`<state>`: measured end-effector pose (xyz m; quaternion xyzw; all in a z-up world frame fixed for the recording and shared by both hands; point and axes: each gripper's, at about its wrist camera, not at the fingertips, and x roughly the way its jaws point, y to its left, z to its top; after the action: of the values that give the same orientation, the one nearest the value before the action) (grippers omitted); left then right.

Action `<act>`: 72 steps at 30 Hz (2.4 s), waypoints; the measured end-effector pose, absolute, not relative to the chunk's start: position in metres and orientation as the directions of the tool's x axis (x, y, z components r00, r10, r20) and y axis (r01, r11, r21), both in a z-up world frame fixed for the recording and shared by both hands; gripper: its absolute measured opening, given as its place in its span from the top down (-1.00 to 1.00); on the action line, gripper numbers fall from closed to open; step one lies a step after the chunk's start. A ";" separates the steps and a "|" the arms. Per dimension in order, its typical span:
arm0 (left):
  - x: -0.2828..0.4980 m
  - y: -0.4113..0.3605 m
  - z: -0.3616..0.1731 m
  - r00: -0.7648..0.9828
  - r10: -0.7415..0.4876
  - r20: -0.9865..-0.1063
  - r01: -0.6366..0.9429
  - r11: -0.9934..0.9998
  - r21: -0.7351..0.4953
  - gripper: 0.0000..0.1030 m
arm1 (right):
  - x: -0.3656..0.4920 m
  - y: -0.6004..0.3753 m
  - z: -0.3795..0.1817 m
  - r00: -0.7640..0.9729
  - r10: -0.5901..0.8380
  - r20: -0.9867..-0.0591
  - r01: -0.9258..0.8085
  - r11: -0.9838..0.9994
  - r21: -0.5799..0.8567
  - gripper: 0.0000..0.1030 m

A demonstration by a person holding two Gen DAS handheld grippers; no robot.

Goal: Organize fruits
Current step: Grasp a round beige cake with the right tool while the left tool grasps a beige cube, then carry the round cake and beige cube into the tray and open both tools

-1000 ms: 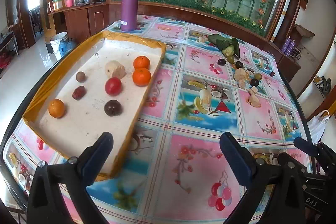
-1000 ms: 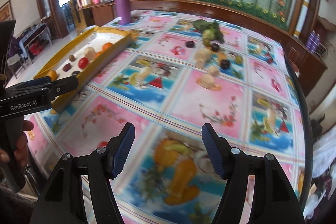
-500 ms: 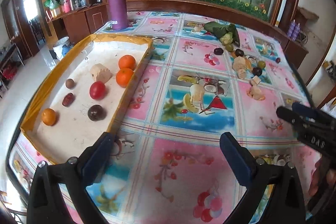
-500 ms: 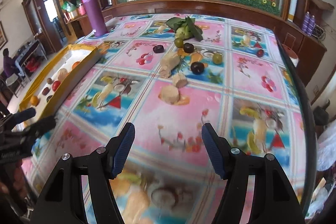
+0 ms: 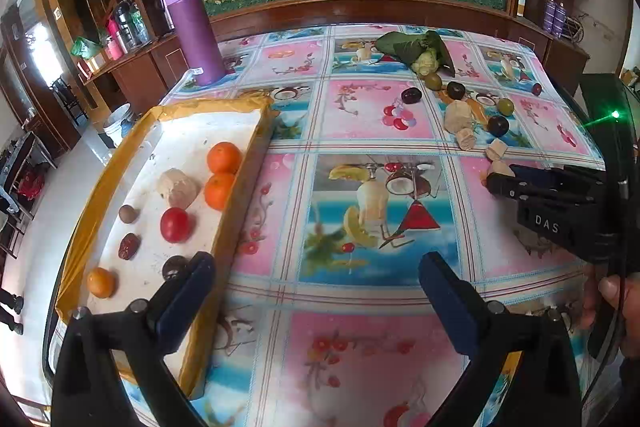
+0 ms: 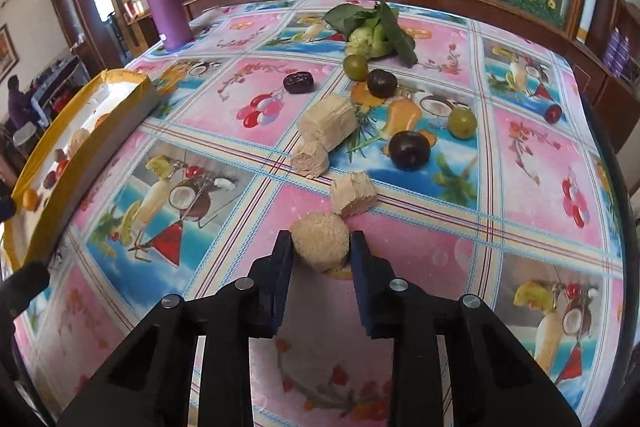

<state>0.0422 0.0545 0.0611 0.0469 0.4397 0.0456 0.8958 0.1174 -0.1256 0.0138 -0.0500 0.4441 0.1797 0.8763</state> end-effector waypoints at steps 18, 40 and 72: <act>0.143 -0.066 0.027 0.541 -0.063 -0.839 -0.027 0.995 -0.093 -0.86 | 0.064 -0.224 0.029 0.596 0.188 -0.781 -0.283 0.959 0.015 0.45; 0.083 -0.015 0.023 0.520 -0.244 -0.818 0.086 0.968 -0.234 0.46 | 0.044 -0.231 0.035 0.612 0.238 -0.754 -0.288 0.955 0.068 0.45; -0.019 0.141 0.065 0.638 -0.158 -0.754 0.002 0.979 -0.203 0.46 | 0.009 -0.050 0.058 0.574 0.314 -0.756 -0.457 0.889 0.023 0.46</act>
<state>-0.0193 0.1415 0.0645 -0.0920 0.4230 -0.0442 0.9003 0.0085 -0.0502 0.0585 -0.0878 0.4066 0.2184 0.8828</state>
